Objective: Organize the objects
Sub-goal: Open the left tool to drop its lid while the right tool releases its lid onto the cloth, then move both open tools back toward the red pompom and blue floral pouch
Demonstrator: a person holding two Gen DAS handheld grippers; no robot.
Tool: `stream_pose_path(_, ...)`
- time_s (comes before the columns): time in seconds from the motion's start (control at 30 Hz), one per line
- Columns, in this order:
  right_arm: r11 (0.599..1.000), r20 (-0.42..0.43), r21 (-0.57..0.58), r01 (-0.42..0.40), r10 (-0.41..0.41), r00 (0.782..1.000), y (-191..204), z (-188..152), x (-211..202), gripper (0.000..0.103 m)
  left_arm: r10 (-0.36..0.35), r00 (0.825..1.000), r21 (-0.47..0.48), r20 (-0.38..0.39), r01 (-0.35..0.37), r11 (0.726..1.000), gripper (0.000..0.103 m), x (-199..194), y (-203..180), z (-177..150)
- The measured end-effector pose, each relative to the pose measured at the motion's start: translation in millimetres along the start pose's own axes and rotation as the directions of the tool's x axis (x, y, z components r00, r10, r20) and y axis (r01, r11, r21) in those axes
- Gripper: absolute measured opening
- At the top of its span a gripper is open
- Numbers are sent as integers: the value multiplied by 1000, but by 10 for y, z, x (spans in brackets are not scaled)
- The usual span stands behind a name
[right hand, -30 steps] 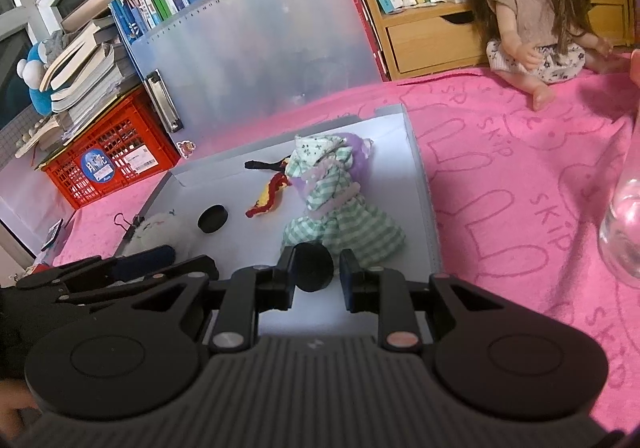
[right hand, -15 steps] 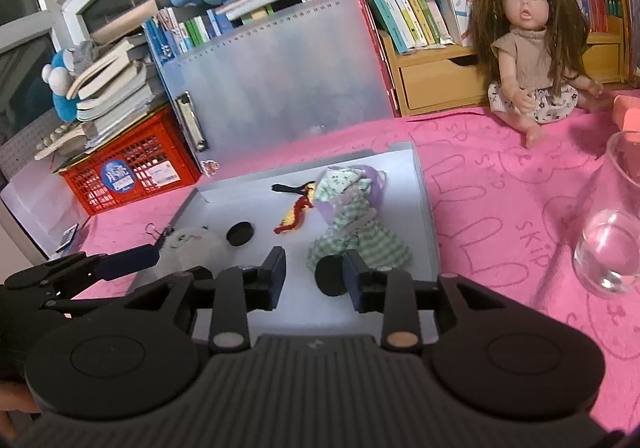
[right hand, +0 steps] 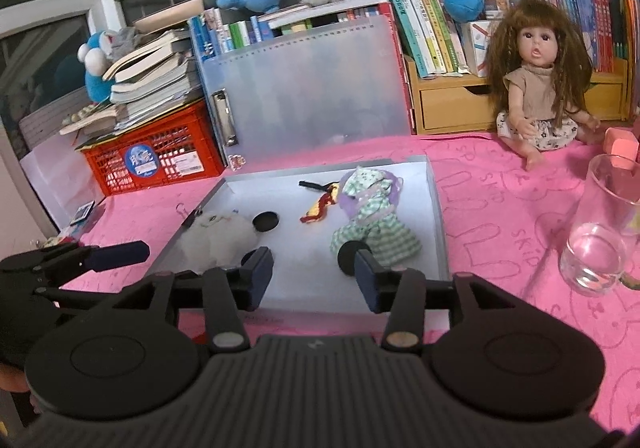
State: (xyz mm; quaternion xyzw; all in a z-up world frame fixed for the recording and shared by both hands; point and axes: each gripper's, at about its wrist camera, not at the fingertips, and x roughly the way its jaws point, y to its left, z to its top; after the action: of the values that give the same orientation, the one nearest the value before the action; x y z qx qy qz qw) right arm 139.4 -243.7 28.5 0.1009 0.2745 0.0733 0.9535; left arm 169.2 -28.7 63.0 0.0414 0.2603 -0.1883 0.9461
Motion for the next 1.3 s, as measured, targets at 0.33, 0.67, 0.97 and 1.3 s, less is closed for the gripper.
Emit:
stream_pose_path(0.33,998,-11,-64,5,-6,1000,162,-203,-95,72,-8,1000,-8,12,8,1000,77,-304,9,-209)
stream_pose_path(0.67,994,-21,-104,12,-15,1000,262,-378,-158,74,3,1000,-37,16,-2,999,77,-528,94,-374)
stream_pose_path(0.97,996,-31,-89,18,-21,999,204,-504,-229,75,41,999,-49,6,-41,998,78,-676,209,-561)
stream_pose_path(1.3,992,-56,-112,-59,53,997,325,-705,-324,82,77,997,-49,-21,-77,996,78,-836,256,-834)
